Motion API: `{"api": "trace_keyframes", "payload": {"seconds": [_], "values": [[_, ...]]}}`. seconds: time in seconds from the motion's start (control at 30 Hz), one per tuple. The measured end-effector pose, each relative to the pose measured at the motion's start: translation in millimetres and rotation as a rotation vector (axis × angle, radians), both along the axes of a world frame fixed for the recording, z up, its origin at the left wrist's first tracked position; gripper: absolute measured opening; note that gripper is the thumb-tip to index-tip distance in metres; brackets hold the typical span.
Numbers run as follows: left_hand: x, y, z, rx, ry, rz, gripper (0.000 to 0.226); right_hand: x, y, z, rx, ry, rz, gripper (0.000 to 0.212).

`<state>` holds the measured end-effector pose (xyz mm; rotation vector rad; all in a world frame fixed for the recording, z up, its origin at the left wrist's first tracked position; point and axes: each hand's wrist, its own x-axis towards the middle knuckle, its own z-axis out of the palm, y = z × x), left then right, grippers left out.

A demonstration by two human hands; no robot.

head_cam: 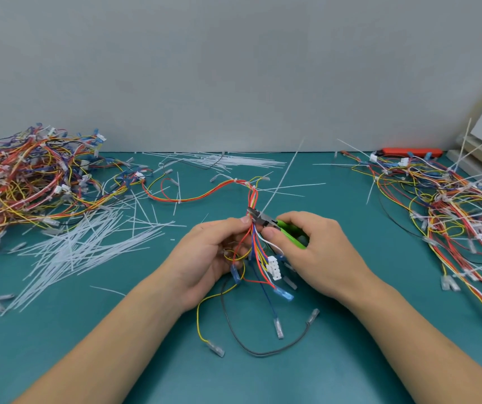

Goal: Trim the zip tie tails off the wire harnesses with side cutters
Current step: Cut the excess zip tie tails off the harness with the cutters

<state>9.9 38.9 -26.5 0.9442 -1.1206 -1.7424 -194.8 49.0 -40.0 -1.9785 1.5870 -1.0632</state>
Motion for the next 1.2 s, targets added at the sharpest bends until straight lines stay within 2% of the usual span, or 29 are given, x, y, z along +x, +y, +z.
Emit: {"api": "trace_keyframes", "payload": {"seconds": [0.1,0.27,0.4,0.63,0.93,1.2], "values": [[1.1,-1.3,-1.8,0.009,-0.008,-0.001,0.033,-0.3,0.5,-1.7,0.005,-0.001,0.012,0.044],[2.1,-2.2,-2.2,0.014,0.010,-0.008,0.018,3.3,-1.5,0.1,0.002,-0.018,0.008,0.050],[2.7,-2.6,-2.3,0.018,0.034,-0.011,0.018,1.0,-0.9,1.6,0.014,-0.067,-0.001,0.060],[2.9,-5.7,-5.0,0.024,0.025,-0.011,0.026,-0.9,-3.1,-0.1,0.005,-0.035,0.006,0.052],[2.8,-4.0,-3.9,0.013,0.028,-0.023,0.023,1.3,-3.3,-2.8,-0.035,0.013,-0.012,0.042],[2.0,-3.1,-2.3,0.010,0.019,-0.004,0.031,1.5,-0.8,2.3,0.012,-0.043,0.002,0.057]]}}
